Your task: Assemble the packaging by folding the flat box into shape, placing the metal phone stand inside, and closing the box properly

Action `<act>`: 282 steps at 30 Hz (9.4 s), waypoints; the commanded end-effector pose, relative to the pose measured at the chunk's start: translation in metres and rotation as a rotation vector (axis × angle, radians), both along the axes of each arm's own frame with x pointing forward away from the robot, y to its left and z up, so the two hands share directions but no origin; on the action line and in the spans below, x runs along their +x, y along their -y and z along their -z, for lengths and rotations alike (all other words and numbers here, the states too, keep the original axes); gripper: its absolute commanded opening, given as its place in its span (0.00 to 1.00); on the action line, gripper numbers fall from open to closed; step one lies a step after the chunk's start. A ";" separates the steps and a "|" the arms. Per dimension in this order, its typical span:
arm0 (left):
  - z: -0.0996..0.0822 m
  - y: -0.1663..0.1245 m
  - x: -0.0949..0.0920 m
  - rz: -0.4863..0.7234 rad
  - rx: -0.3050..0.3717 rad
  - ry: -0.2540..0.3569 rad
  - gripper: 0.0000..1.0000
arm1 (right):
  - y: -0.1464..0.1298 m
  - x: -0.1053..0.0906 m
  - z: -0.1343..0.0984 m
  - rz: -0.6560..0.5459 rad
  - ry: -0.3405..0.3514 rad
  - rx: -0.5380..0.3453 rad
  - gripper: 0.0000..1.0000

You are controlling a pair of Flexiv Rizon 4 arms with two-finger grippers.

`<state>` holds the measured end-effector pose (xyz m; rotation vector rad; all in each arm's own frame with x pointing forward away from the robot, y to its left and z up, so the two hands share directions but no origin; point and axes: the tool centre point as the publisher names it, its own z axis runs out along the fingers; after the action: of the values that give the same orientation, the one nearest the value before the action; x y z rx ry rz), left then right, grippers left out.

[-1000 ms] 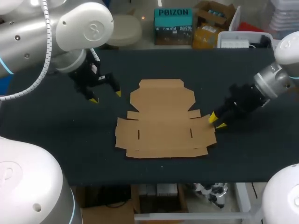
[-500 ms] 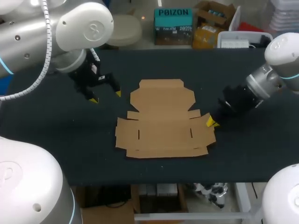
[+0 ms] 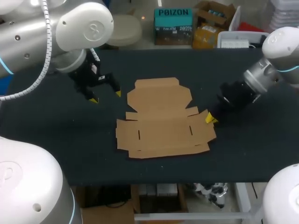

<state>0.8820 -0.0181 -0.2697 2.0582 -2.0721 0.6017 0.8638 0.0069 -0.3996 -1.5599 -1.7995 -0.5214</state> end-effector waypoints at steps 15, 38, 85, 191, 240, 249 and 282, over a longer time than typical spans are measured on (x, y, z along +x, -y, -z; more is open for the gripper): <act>0.000 0.001 0.000 -0.001 0.001 0.001 1.00 | 0.016 0.001 -0.018 0.016 0.014 0.012 1.00; -0.004 0.000 -0.001 -0.034 -0.018 0.013 1.00 | 0.083 0.044 -0.119 -0.015 0.312 -0.068 0.89; 0.037 0.008 -0.002 -0.054 0.018 0.066 0.00 | 0.054 0.064 -0.098 0.084 0.245 -0.148 0.00; 0.140 0.027 0.044 0.103 -0.171 0.103 0.00 | -0.016 0.075 0.031 -0.028 0.192 0.017 0.00; 0.147 0.043 0.047 0.133 -0.258 0.051 0.00 | -0.024 0.073 0.030 0.026 0.228 0.072 0.00; 0.139 0.051 0.045 0.140 -0.248 0.064 0.00 | -0.028 0.070 0.021 0.034 0.242 0.070 0.00; 0.125 0.072 0.040 0.101 -0.130 0.068 0.00 | -0.049 0.063 0.002 0.113 0.303 -0.082 0.00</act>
<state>0.9245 -0.0853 -0.3954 1.8505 -2.0856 0.7873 0.9314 0.0531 -0.4042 -1.6918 -1.9641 -0.7966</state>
